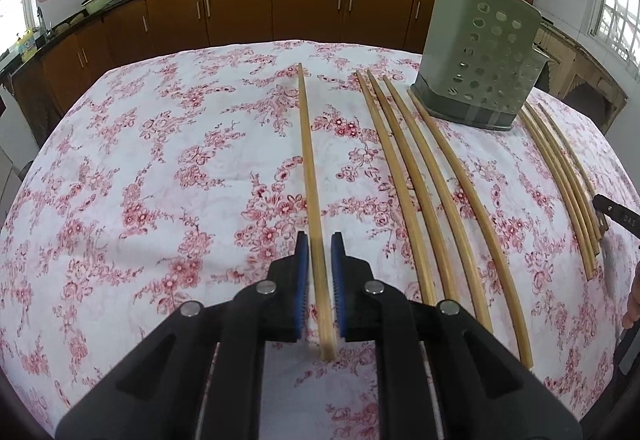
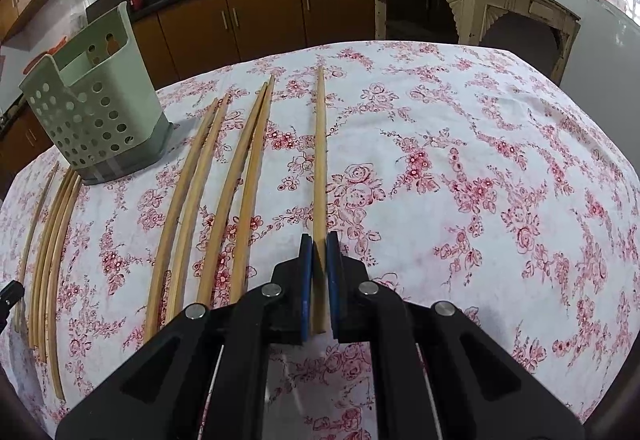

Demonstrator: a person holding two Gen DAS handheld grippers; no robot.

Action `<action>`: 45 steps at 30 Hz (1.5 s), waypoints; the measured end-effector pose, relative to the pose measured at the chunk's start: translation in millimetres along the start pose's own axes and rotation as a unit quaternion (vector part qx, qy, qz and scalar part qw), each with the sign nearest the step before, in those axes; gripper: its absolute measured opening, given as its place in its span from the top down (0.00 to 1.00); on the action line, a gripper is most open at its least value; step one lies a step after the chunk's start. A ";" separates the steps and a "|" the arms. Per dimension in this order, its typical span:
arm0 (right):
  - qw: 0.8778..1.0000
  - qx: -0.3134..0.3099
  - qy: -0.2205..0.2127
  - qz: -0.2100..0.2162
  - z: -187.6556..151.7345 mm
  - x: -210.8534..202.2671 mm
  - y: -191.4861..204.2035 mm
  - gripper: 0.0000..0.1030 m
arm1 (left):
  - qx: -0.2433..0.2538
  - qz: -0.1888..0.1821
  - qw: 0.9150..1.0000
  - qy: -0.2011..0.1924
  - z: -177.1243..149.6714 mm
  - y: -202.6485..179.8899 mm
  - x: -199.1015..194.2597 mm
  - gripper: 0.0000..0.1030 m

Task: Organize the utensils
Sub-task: 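Lift the held chopsticks with both tools and carry them toward the green holder, then lower the chopsticks tip-first into the green holder with both tools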

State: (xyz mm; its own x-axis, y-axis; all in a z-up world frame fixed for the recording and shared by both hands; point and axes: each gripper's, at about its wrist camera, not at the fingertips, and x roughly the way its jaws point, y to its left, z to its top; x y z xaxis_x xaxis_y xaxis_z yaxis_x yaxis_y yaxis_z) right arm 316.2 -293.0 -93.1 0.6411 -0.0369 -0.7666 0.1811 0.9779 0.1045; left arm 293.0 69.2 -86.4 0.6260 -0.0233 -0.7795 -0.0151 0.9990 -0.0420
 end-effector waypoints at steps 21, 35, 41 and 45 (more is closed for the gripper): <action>0.997 0.009 -0.071 0.022 8.9 -53.2 -9.3 0.92 | -0.016 -0.023 0.999 -0.032 20.6 11.3 -47.2 0.92; 0.986 0.003 -0.162 0.032 38.3 -94.5 -8.7 0.92 | -0.025 -0.034 0.989 -0.139 60.8 15.8 -106.0 0.92; 0.982 0.002 -0.188 0.036 50.4 -106.3 -7.4 0.92 | -0.023 -0.029 0.987 -0.154 74.3 15.4 -114.2 0.92; 0.979 0.007 -0.199 0.042 59.2 -112.0 -8.4 0.92 | -0.022 -0.025 0.986 -0.165 84.2 13.8 -119.3 0.92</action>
State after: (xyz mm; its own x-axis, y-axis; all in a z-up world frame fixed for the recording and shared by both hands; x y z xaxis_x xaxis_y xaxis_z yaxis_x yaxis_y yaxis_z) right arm 287.0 -309.3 29.5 0.8934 -0.0358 -0.4478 0.1230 0.9782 0.1672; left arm 283.8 88.9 58.7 0.8467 -0.0509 -0.5296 -0.0079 0.9941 -0.1082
